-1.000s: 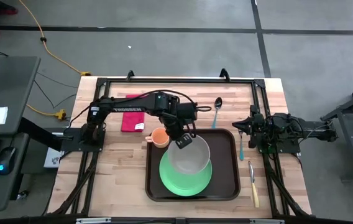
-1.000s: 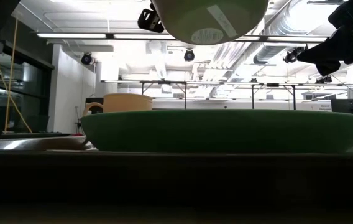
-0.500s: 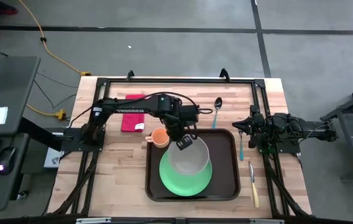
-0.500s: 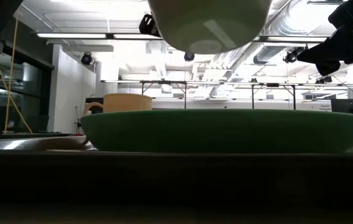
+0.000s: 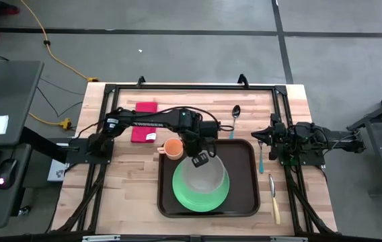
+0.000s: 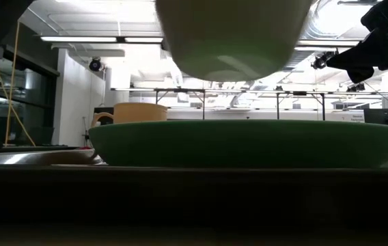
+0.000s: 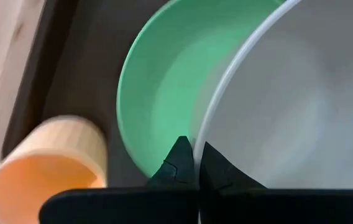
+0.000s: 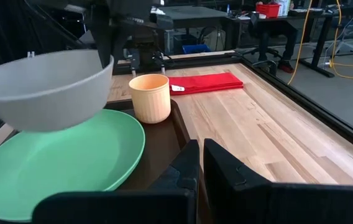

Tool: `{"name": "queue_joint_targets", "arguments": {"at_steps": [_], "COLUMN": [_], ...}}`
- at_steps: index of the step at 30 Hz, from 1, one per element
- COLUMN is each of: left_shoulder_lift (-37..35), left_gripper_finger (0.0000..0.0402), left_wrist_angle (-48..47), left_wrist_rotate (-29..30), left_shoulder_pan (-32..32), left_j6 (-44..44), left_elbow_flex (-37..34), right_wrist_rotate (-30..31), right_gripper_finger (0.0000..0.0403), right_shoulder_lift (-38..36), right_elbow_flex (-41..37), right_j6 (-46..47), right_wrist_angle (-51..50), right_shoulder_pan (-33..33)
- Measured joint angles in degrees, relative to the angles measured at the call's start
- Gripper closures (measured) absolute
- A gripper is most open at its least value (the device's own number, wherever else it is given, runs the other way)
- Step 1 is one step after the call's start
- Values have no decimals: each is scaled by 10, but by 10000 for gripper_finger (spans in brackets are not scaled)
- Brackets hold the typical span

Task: Set up tray
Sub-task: Put the gray bowl on top of the green plate on the brown serving tray

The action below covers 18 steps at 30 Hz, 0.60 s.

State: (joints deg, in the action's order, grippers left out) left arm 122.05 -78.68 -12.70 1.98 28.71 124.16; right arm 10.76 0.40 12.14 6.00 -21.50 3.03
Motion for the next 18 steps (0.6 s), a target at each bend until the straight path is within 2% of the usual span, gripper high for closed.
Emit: {"name": "queue_joint_targets", "arguments": {"at_steps": [18], "left_shoulder_lift": [7], "left_gripper_finger": [384], "left_wrist_angle": [-12], "left_wrist_rotate": [13], "left_shoulder_pan": [1], "left_j6": [-21], "left_elbow_flex": [-1], "right_wrist_rotate": [0], "right_gripper_finger": [402], "right_shoulder_lift": [3], "right_elbow_flex": [0], "right_j6": [2], "right_wrist_angle": [0], "right_shoulder_pan": [0]}}
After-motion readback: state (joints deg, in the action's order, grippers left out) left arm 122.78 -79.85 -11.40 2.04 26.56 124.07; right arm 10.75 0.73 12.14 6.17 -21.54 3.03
